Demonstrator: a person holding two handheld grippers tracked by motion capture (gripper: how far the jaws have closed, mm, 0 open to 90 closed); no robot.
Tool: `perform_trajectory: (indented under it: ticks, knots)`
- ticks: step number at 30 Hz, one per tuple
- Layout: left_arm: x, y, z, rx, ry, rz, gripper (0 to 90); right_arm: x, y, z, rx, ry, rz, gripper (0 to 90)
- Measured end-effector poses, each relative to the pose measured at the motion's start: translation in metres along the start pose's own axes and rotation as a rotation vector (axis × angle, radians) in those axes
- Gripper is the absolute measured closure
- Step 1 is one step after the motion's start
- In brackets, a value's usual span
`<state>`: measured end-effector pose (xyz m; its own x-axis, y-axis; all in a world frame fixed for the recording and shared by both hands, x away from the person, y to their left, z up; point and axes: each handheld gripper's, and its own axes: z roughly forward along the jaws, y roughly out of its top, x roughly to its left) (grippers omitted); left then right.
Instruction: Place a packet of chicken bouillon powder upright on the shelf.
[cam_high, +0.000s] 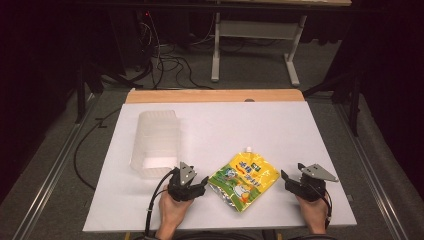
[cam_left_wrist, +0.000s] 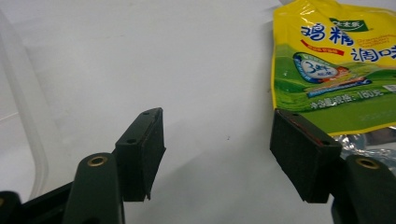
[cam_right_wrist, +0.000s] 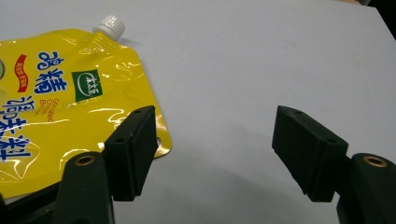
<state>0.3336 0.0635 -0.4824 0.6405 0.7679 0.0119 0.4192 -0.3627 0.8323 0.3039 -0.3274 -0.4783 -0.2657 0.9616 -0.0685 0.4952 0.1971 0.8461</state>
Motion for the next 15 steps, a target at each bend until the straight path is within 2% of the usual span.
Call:
perform_trajectory:
  ticks: [4,15]
  knots:
    - [-0.0032,-0.0001,-0.0026,-0.018,0.003,0.027,36.2,0.0000,-0.0001,0.0000,-0.003,-0.001,0.003,31.5]
    - [0.0004,0.0012,-0.0028,-0.041,-0.023,-0.003,33.0,0.0000,0.0002,0.0003,0.000,-0.002,-0.004,31.5]
